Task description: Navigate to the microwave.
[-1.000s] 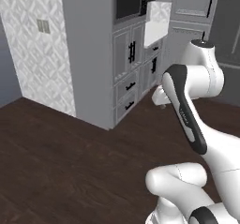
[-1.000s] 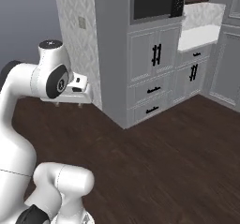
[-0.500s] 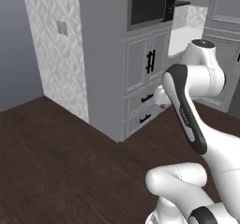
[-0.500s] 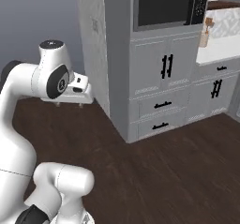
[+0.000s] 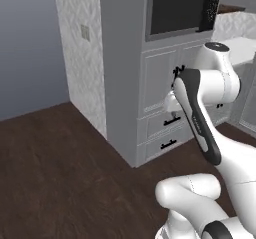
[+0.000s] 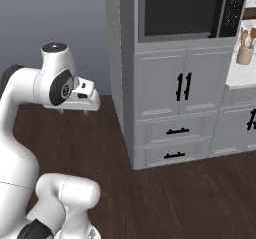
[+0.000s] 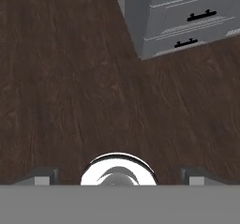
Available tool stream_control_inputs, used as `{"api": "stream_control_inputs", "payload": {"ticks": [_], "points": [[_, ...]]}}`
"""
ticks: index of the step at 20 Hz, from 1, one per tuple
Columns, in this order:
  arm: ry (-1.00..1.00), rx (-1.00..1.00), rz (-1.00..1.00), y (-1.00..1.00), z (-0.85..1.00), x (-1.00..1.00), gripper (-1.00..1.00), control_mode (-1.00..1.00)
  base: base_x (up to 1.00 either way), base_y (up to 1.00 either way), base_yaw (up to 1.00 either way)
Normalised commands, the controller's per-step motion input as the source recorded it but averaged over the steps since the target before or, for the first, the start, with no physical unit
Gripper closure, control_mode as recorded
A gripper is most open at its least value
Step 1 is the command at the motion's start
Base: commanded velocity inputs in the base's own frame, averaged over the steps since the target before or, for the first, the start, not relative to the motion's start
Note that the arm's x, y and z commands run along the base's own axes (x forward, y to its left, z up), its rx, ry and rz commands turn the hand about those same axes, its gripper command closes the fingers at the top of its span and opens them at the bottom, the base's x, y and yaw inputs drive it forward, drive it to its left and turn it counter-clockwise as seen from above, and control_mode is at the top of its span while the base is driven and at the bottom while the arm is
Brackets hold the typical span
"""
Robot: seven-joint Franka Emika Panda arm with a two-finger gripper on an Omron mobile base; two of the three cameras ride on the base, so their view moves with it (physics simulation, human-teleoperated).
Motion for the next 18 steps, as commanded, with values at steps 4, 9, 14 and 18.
{"api": "stream_control_inputs", "payload": {"ticks": [4,9,14,18], "points": [[0.0,0.0,0.0,0.0,0.0,0.0,-1.0,1.0,0.97,-1.0,0.32],[0.0,0.0,0.0,0.0,0.0,0.0,-1.0,1.0,0.78,-1.0,0.33],[0.0,0.0,0.0,0.0,0.0,0.0,-1.0,1.0,0.84,-1.0,0.37],[0.0,0.0,0.0,0.0,0.0,0.0,-1.0,1.0,0.85,-1.0,0.34]]}}
